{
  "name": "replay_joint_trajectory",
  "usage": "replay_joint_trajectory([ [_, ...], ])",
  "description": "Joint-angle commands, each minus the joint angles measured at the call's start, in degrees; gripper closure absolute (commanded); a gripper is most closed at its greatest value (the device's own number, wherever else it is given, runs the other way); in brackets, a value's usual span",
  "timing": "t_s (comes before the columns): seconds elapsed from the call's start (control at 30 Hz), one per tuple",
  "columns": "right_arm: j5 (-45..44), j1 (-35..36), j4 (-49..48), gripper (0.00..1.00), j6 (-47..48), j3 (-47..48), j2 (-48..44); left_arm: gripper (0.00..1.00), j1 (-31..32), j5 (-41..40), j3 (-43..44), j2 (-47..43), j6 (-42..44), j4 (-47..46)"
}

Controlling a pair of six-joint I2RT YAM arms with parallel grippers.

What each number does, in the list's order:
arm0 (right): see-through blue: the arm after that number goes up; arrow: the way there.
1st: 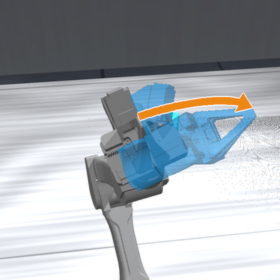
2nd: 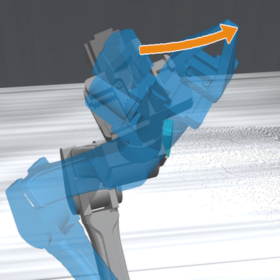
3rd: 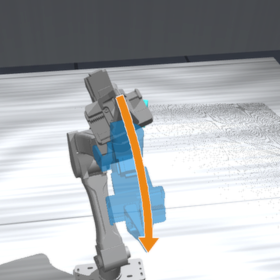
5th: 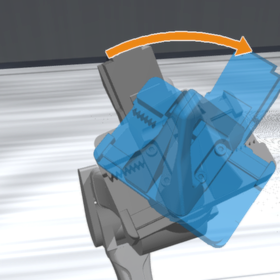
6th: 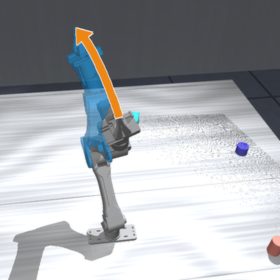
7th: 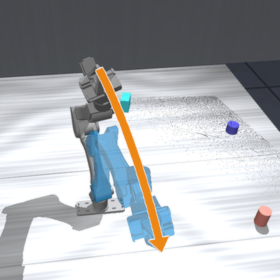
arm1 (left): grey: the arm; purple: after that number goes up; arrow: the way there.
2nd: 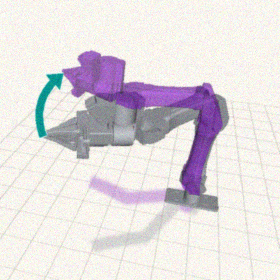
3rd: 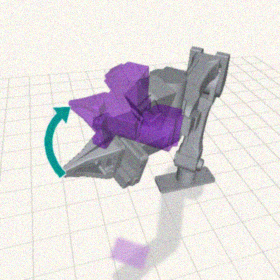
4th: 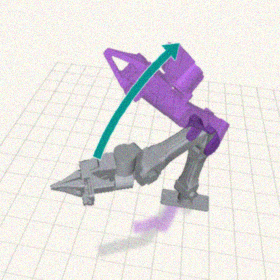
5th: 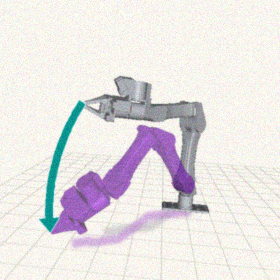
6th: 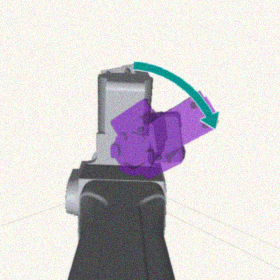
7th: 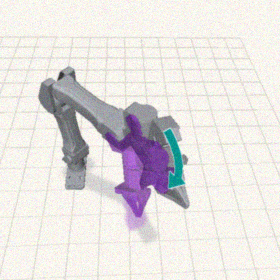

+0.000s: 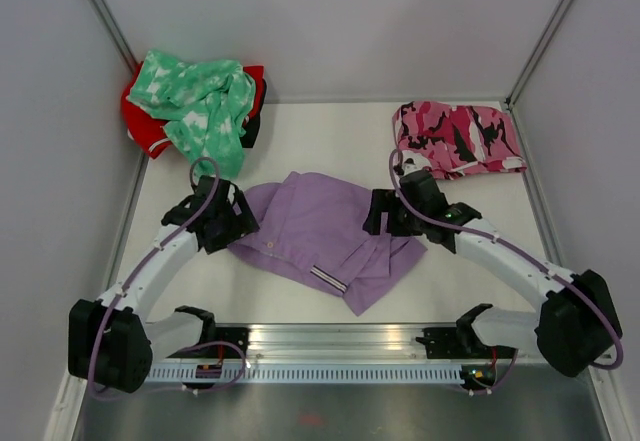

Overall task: Fold and stack the trousers
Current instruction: Flatten the trousers out

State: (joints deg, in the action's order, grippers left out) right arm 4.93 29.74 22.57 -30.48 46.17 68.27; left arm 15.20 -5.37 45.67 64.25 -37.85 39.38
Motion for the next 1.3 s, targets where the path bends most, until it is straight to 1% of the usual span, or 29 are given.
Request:
replay_joint_trajectory([
  [0.0,-6.23,4.70,-3.48,0.10,-4.05,-1.43,3.87,0.04,-0.70,5.10,-4.52,-0.36,-5.56,-9.03],
  [0.03,-6.51,4.72,-4.19,0.10,-4.58,-1.78,4.58,0.04,-0.70,5.10,-5.32,0.08,-6.36,-9.92],
  [0.07,-6.51,5.41,-4.98,0.10,-5.28,-2.14,5.20,0.05,-0.61,6.76,-6.11,0.96,-7.23,-10.89],
  [0.17,-8.70,5.86,-6.31,0.12,-7.40,-2.75,6.35,0.07,-0.70,8.87,-9.62,1.23,-11.70,-17.47],
  [0.2,-9.67,5.86,-6.31,0.13,-7.84,-2.84,6.17,0.09,-0.70,9.66,-11.72,0.62,-12.94,-19.58],
  [0.23,-11.85,5.95,-6.31,0.13,-8.36,-3.02,5.56,0.13,-0.70,11.41,-12.79,0.44,-14.09,-24.39],
  [0.27,-12.83,5.86,-6.48,0.14,-8.63,-3.02,5.12,0.15,-0.61,12.13,-14.45,0.44,-16.10,-26.61],
  [0.33,-14.76,5.86,-6.48,0.15,-8.81,-3.28,4.16,0.20,-0.44,13.01,-15.17,1.14,-17.43,-30.83],
  [0.4,-16.87,5.86,-6.13,0.16,-9.25,-3.20,3.80,0.21,-0.44,13.01,-14.91,2.36,-17.88,-32.34],
  [0.47,-18.11,5.95,-5.96,0.16,-10.03,-3.28,3.80,0.28,-0.26,12.92,-14.47,2.55,-18.05,-34.18],
  [0.5,-18.20,5.86,-5.96,0.20,-10.30,-3.54,3.97,0.29,-0.17,13.10,-14.38,2.55,-18.14,-35.15],
  [0.53,-18.29,5.86,-6.04,0.24,-10.56,-3.63,4.06,0.44,0.18,13.80,-14.21,2.46,-18.32,-36.29],
  [0.57,-18.03,5.86,-6.48,0.30,-10.91,-3.98,4.15,0.54,0.35,14.24,-13.68,2.29,-18.32,-36.65],
  [0.6,-17.94,5.86,-6.66,0.32,-11.00,-4.16,4.50,0.78,0.62,14.85,-13.07,2.02,-18.14,-36.48],
  [0.63,-17.85,5.86,-6.49,0.33,-11.09,-4.07,4.59,0.91,0.71,15.12,-12.19,1.32,-17.01,-34.30],
  [0.67,-18.20,5.86,-6.14,0.33,-11.09,-3.99,4.59,0.98,0.62,15.56,-8.88,0.80,-15.61,-32.10],
  [0.7,-18.72,5.86,-5.61,0.33,-10.92,-3.72,4.33,0.98,0.62,16.17,-6.32,-0.86,-13.85,-29.64],
  [0.73,-19.42,5.86,-4.13,0.33,-11.00,-3.46,4.07,0.98,0.71,16.44,-0.29,-2.01,-9.48,-24.22],
  [0.8,-21.10,5.60,-2.71,0.31,-11.18,-2.23,2.49,0.98,0.62,14.43,7.72,-4.03,-4.19,-16.83],
  [0.83,-20.93,5.25,-0.96,0.28,-11.44,-1.62,1.87,0.98,0.62,11.72,17.25,-5.00,0.97,-12.09],
  [0.87,-20.40,4.72,-0.25,0.26,-11.88,-0.22,0.30,0.98,0.36,5.43,21.61,-5.27,3.11,-3.17],
  [0.93,-18.56,3.14,0.37,0.21,-12.41,0.93,-1.64,0.98,-0.69,-0.50,31.62,-5.27,6.97,3.49],
  [0.97,-18.29,2.87,0.37,0.19,-12.59,1.81,-3.56,0.98,-2.53,-2.26,33.85,-5.27,7.95,7.34],
  [1.07,-18.20,2.61,-1.12,0.16,-10.84,2.52,-6.21,0.98,-5.17,-1.14,40.36,-5.36,9.54,11.76],
  [1.1,-16.81,2.61,-1.99,0.16,-8.39,2.08,-6.65,0.98,-5.53,-0.88,41.68,-5.36,9.81,12.39],
  [1.13,-14.53,2.61,-5.66,0.15,-6.54,0.34,-6.75,0.98,-5.71,-0.09,43.96,-5.36,9.98,12.83],
  [1.2,-9.79,2.52,-8.93,0.15,-3.72,-1.25,-5.70,0.98,-5.80,4.82,45.64,-5.27,10.33,12.92],
  [1.27,-2.23,2.96,-13.85,0.15,-3.10,-3.10,-1.58,0.98,-5.71,11.83,47.84,-3.79,10.86,13.09],
])
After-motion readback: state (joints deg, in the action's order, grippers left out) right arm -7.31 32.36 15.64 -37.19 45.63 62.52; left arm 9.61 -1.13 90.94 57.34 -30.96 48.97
